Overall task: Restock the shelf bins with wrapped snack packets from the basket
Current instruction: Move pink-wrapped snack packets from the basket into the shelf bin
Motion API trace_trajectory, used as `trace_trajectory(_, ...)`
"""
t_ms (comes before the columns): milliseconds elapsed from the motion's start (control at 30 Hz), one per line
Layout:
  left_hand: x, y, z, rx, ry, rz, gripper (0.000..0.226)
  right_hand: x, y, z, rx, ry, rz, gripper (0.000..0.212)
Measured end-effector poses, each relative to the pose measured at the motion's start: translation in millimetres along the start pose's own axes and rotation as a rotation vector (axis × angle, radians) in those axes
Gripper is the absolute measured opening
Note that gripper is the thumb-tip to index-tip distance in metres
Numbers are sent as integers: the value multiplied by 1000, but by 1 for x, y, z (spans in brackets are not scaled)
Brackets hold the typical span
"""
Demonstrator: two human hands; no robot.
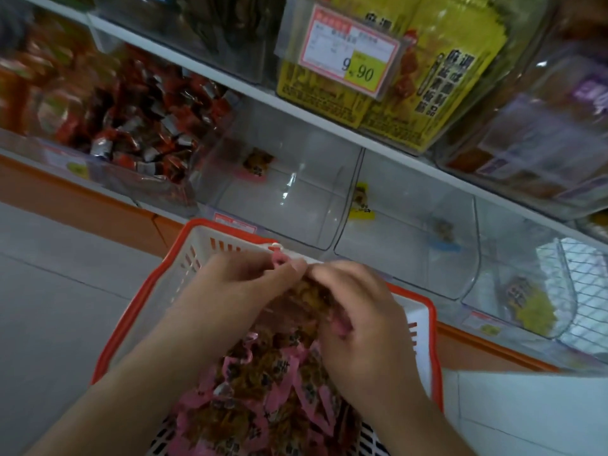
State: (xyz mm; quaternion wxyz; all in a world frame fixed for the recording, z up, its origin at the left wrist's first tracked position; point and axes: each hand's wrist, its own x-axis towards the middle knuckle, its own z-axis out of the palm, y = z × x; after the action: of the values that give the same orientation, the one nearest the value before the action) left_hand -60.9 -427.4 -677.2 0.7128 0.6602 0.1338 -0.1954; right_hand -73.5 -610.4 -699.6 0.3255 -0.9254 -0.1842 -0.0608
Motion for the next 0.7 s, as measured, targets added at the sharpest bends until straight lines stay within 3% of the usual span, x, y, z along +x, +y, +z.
trace_trajectory(133,20,-10,-8,-155,58,36,16,6,14,-3,275,-54,99,76)
trace_trajectory(200,26,-13,-8,-200,73,17,17,10,19,-4,596,-78,326,69)
trace_trajectory(267,31,-15,-7,-251,74,-5,19,17,21,-5,818,-56,476,46)
trace_trajectory(367,37,-20,-2,-307,94,-29,19,28,24,-3,809,-62,515,24)
trace_trajectory(567,43,-23,5,-352,107,-75,26,36,32,0,809,-3,614,9)
trace_trajectory(700,44,-25,6,-275,177,-8,37,28,34,0,733,-114,656,22)
